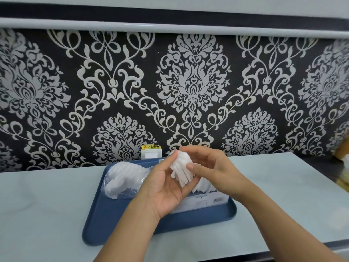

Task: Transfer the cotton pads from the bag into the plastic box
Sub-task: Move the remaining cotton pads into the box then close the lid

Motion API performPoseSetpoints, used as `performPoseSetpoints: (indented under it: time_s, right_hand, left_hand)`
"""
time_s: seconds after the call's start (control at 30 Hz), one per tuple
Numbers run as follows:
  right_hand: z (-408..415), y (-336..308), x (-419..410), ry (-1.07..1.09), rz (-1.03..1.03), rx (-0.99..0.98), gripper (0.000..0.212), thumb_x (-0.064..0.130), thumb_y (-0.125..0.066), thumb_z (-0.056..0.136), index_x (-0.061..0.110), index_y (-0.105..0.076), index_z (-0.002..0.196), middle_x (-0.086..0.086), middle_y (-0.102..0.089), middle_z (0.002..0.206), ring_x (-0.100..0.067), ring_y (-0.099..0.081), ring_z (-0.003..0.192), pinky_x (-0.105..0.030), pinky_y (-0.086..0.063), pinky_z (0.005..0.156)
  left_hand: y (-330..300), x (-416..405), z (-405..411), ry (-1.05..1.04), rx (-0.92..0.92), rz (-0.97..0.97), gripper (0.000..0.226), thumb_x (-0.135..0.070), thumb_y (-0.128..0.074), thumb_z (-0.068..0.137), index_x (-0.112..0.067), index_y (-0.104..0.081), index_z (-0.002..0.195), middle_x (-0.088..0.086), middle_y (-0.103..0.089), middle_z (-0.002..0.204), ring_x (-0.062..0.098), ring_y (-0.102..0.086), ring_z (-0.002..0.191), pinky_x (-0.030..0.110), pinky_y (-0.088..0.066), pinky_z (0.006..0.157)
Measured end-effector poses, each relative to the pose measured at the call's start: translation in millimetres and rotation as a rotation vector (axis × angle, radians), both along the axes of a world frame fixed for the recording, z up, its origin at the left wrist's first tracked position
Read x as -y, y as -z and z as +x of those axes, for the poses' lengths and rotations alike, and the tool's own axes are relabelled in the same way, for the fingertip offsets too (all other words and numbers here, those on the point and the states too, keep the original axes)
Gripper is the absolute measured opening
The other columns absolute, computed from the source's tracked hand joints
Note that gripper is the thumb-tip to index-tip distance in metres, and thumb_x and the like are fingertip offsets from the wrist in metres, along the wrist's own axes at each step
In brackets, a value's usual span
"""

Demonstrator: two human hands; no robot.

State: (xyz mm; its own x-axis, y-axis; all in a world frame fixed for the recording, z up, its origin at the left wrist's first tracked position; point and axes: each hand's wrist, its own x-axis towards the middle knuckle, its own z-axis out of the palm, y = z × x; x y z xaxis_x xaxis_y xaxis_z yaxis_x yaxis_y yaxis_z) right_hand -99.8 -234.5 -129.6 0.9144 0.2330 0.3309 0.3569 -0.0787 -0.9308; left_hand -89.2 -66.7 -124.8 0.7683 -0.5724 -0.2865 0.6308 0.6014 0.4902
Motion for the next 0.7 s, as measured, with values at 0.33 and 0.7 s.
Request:
performPoseSetpoints:
  time_s: [0.33,0.7]
  right_hand:
    - [3,-1,-1,0.094,-0.132,0.053,0.047,-0.001,-0.079,0.082,0.011,-0.067,0.126,-0.004,-0.074,0.116,-0.018,-0.069,0.113,-0.042,-0.057,0.095]
    - [-4,-7,-22,0.282,-0.306,0.207,0.028,0.004,-0.068,0.085,0.023,-0.075,0.103,0.007,-0.074,0.090,-0.010,-0.067,0.082,-0.025,-0.055,0.069]
  left_hand:
    - [-3,-6,2,0.086,0.065,-0.118,0.052,-0.010,-0.054,0.089,0.006,-0.050,0.137,0.034,-0.056,0.136,0.050,-0.058,0.123,0.052,-0.054,0.095]
    - [-1,-4,5,0.050,0.063,-0.122,0.050,-0.009,-0.047,0.083,0.005,-0.057,0.130,0.029,-0.064,0.126,0.043,-0.068,0.105,0.050,-0.059,0.088]
